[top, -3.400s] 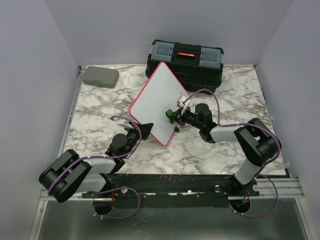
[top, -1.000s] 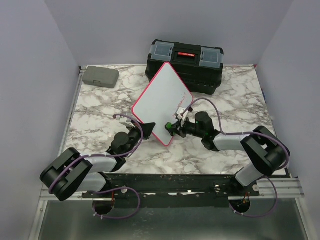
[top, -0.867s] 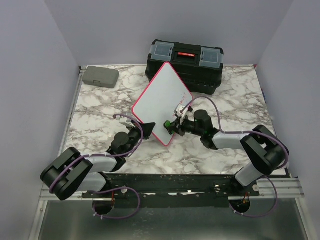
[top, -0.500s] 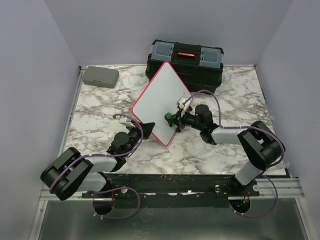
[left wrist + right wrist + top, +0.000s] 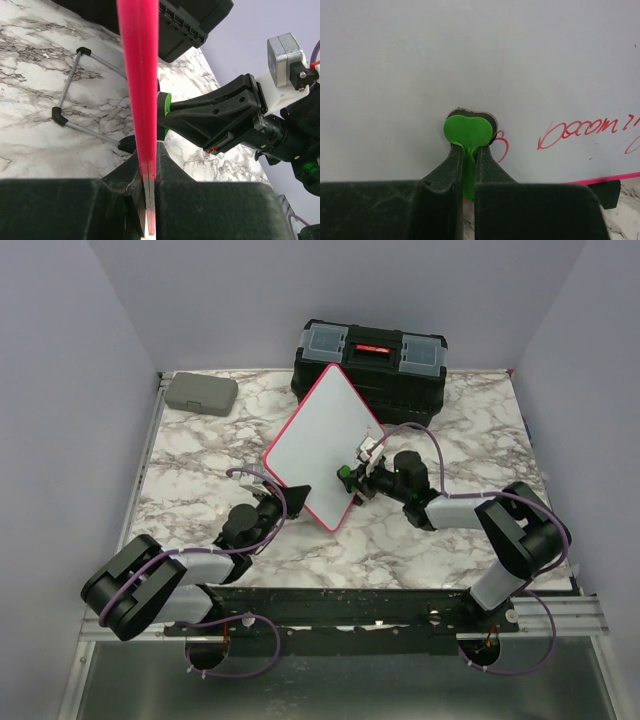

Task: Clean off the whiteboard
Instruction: Erase the whiteboard at the whiteboard stand.

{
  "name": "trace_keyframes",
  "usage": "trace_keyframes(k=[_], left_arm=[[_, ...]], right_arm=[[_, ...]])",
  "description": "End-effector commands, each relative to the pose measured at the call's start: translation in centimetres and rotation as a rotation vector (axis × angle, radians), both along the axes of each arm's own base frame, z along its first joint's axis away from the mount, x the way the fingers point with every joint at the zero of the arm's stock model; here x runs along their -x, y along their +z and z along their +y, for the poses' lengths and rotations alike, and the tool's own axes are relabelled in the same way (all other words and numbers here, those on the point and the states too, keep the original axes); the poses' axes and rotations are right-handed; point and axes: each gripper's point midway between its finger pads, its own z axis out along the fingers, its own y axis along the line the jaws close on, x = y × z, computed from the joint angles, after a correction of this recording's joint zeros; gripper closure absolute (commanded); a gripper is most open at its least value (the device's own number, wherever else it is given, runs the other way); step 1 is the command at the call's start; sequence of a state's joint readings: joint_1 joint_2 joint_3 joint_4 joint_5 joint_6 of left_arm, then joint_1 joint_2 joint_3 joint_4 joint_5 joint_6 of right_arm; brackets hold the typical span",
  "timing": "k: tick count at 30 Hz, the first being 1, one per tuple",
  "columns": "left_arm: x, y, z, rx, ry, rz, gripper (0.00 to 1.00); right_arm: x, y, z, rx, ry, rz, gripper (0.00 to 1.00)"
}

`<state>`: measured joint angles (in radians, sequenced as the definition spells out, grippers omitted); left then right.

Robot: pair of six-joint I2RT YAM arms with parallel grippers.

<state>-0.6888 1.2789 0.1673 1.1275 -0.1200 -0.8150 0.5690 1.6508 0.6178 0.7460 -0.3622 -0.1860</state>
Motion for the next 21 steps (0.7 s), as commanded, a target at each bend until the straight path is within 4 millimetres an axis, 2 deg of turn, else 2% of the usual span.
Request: trace_keyframes(k=[1,3,6,10,13,16,18,21], left_arm=[[0.9,4.4,-1.9,0.133,-0.095,-0.092,1.00],[1.0,4.3,-1.9,0.134,-0.096,-0.089,1.00],[1.0,4.3,-1.9,0.132,-0.098,-0.087,1.00],[1.0,4.4,-1.9,0.133,-0.100,-0.089,1.00],[1.1,4.4,-1.8,0.130,-0.097,-0.090,1.00],[1.2,4.4,-1.8,0.129,-0.098,-0.092,1.00],[1.1,4.4,-1.7,0.126,-0.095,-0.091,1.00],[1.1,4.4,-1.8,0.125,-0.096,-0.094,1.00]], right_arm=[[3.6,-0.3,3.1,-0.024,0.152,0.050,0.99],[2.7,1.4,3.6,-0.063,0.128,0.025,0.99],[0.3,3.8,3.5,-0.113,0.030,-0.022,0.99],[-2.7,5.3,2.3,-0.130,-0.083,-0.070,0.99],[-4.4,4.7,0.7,-0.114,-0.145,-0.066,0.99],[-5.0,2.8,-0.9,-0.067,-0.175,-0.047,0.99],[-4.3,1.3,-1.5,-0.027,-0.162,-0.033,0.99],[-2.0,-1.1,-1.6,0.023,-0.086,0.022,0.99]])
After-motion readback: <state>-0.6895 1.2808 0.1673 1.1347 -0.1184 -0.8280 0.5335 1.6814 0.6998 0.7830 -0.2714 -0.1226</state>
